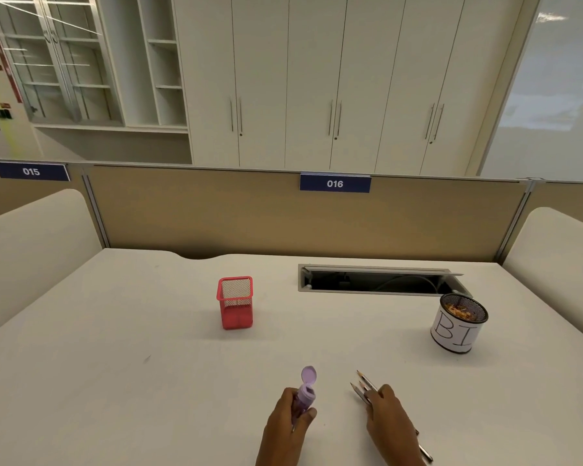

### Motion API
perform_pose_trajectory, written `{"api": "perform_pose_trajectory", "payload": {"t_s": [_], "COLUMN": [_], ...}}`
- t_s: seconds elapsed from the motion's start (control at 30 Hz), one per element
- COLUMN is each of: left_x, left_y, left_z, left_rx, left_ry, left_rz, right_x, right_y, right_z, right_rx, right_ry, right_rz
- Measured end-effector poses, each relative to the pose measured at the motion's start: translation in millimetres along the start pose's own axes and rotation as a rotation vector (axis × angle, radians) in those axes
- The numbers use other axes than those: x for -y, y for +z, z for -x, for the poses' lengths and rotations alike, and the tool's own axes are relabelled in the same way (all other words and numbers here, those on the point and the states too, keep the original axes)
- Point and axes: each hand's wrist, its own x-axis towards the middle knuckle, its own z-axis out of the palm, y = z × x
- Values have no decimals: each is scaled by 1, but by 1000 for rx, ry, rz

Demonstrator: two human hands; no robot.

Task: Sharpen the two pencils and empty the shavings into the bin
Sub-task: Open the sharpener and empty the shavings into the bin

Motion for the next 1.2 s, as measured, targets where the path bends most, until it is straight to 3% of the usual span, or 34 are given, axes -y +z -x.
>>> {"api": "perform_pose_trajectory", "payload": {"t_s": [0.23, 0.5, 0.6, 0.7, 0.8, 0.9, 1.07, 1.2], "left_x": [4, 5, 5, 3, -3, -8, -16, -24], "left_y": [2, -2, 1, 5, 10, 14, 16, 18], "left_z": [-5, -5, -9, -13, -12, -7, -4, -3], "left_rx": [-52, -3, 14, 75, 164, 184, 177, 153], "left_ry": [-4, 4, -16, -86, -118, -150, -248, -305], "left_rz": [77, 142, 194, 255, 305, 353, 468, 514], "right_x": [-7, -5, 8, 27, 40, 48, 54, 52], "right_y": [22, 16, -3, -20, -30, -32, -32, -30], "right_z": [-8, -8, -5, -1, 5, 12, 18, 23], "right_rx": [34, 71, 56, 247, 406, 350, 298, 210], "right_ry": [-51, -18, 5, 107, -11, -164, -41, -164], "right_rz": [35, -136, -518, -854, -896, -792, -1051, -918]}}
